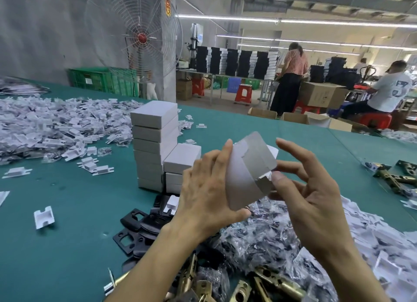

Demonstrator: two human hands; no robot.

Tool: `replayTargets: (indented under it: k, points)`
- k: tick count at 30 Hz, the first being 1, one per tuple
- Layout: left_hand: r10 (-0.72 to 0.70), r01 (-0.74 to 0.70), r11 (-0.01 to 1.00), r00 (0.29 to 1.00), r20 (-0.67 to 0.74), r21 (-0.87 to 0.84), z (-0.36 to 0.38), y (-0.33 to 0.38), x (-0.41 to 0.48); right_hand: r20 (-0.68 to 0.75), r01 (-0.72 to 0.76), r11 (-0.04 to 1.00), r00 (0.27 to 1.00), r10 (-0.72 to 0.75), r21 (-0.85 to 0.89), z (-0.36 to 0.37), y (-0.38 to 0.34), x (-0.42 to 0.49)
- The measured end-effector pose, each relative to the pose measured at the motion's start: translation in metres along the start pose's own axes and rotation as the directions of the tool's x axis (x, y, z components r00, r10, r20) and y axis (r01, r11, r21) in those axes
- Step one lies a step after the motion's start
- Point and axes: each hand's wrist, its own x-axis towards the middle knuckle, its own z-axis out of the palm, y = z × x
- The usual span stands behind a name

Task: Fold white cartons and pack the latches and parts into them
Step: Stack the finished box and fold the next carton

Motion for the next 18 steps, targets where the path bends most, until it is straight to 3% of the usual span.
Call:
replayTargets:
  k: [5,12,18]
  points:
    - [0.111,-0.111,0.994,0.993,0.028,-0.010,0.001,0.011,-0.004,-0.028,-0.092,0.994,0.995,0.091,-0.057,0.003,0.006,0.000]
    - [0.071,-0.071,0.996,0.997,-0.002,-0.049,0.003,0.021,-0.007,-0.129,-0.111,0.953,0.989,0.077,-0.284,0.004,0.020,0.001]
    - [0.070,-0.073,0.996,0.995,-0.066,-0.044,0.004,0.019,-0.006,-0.246,-0.155,0.936,0.966,0.076,-0.318,0.005,0.031,-0.003]
